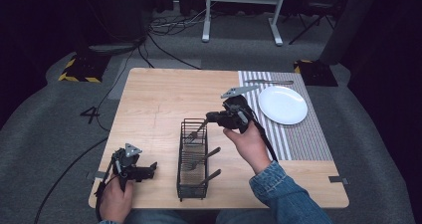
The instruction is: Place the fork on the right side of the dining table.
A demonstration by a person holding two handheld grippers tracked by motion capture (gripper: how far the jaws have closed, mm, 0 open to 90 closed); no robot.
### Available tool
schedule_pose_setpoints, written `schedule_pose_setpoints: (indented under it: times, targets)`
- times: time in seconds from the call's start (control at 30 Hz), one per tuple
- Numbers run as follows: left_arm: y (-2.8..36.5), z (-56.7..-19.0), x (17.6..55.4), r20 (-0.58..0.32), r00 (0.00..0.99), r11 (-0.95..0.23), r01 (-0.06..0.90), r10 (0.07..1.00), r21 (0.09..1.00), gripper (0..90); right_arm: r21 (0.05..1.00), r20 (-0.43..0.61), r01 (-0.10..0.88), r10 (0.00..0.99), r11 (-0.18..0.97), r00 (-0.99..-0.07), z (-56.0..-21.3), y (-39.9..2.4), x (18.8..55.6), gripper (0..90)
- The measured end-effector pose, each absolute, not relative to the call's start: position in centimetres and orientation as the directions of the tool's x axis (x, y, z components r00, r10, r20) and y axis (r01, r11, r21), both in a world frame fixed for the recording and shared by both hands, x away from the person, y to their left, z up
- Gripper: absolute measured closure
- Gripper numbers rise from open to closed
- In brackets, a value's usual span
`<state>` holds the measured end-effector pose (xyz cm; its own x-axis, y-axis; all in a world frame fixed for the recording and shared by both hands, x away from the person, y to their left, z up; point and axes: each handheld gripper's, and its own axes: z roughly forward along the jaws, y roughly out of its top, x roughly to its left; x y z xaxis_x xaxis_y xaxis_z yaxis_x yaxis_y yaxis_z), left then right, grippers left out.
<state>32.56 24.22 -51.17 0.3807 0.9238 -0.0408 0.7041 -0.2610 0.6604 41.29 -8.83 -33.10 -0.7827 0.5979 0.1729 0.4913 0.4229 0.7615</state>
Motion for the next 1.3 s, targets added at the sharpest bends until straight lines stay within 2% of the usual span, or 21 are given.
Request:
schedule_pose_setpoints:
  times: [0.3, 0.7, 1.0, 1.3]
  targets:
    - [24.2, -51.2, 32.6, -0.04, 0.381, -0.262, 0.704, 0.924, 0.66, 0.2, 0.807, 0.175, 0.454, 0.582, 0.377, -0.794, -30.2, -10.4, 39.8, 87.0]
    - [24.2, -51.2, 32.6, -0.04, 0.38, -0.261, 0.705, 0.924, 0.66, 0.2, 0.863, 0.206, 0.421, 0.567, 0.278, -0.797, -26.3, -15.3, 37.5, 87.0]
    - [24.2, -51.2, 32.6, -0.04, 0.38, -0.261, 0.705, 0.924, 0.66, 0.2, 0.882, 0.229, 0.423, 0.597, 0.207, -0.769, -25.3, -19.3, 37.0, 87.0]
    - [24.2, -51.2, 32.6, -0.04, 0.38, -0.261, 0.704, 0.924, 0.66, 0.2, 0.884, 0.208, 0.431, 0.677, 0.179, -0.706, -25.7, -22.8, 37.1, 87.0]
